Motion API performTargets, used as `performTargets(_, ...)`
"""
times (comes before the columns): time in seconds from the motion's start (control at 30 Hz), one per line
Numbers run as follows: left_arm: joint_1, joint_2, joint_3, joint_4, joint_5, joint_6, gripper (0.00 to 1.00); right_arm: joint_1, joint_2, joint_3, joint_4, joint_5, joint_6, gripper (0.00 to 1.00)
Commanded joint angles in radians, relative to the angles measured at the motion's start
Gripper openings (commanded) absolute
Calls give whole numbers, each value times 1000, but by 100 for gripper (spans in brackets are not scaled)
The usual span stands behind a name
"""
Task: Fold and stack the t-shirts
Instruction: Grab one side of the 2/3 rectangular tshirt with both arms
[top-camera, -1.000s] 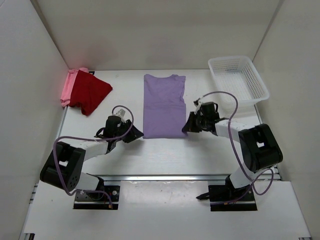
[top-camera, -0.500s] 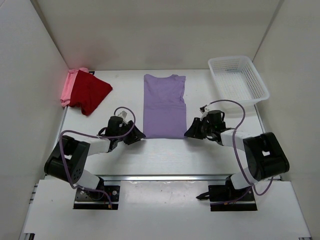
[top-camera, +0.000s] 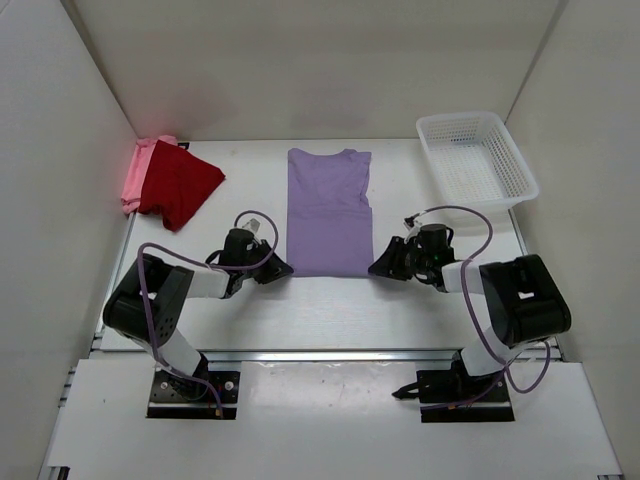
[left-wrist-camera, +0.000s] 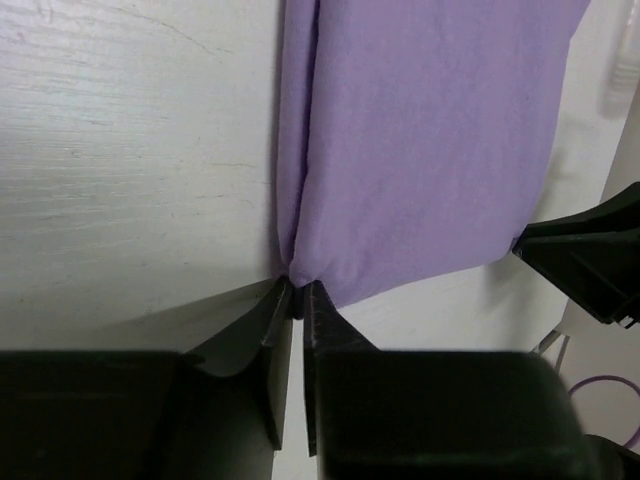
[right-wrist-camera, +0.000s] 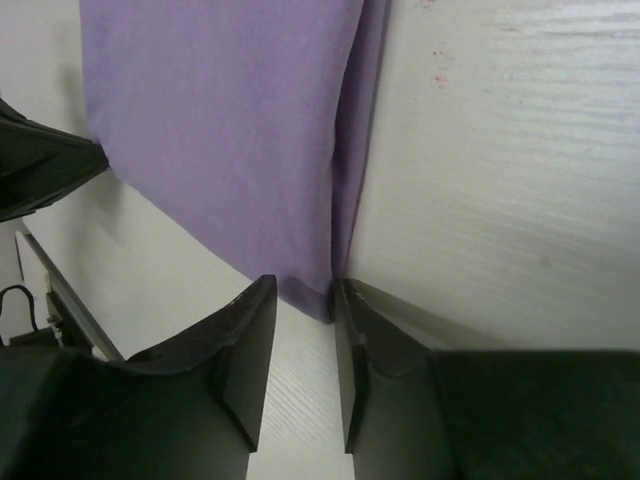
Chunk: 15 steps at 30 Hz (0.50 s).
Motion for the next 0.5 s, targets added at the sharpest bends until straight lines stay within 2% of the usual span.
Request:
performTargets(0.0,-15,11,20,-35,-38,9,18,1,66,28,32,-46,23,28)
performTargets(0.07,-16,2,26,-44,-42,22,12,10,86,45,21,-46,17,20)
performTargets(0.1,-19,-9,23,-49,-46,29,9,15,84,51,16,-46,12,11)
performTargets(0.17,-23,-27,31,-67,-48,34,0,16,74,44,21,-46,18,2)
performTargets(0.3,-35,-121,-7,-130,-25,60,0,27,-1,-16,-3,-29,25,0)
performTargets(0.37,-55,-176,-44,-190,1,98,0,47,-90,-63,-40,-3,22,0)
performTargets(0.47,-78,-332,-105,-410,41,161,0,127,-251,-172,-158,23,28,0)
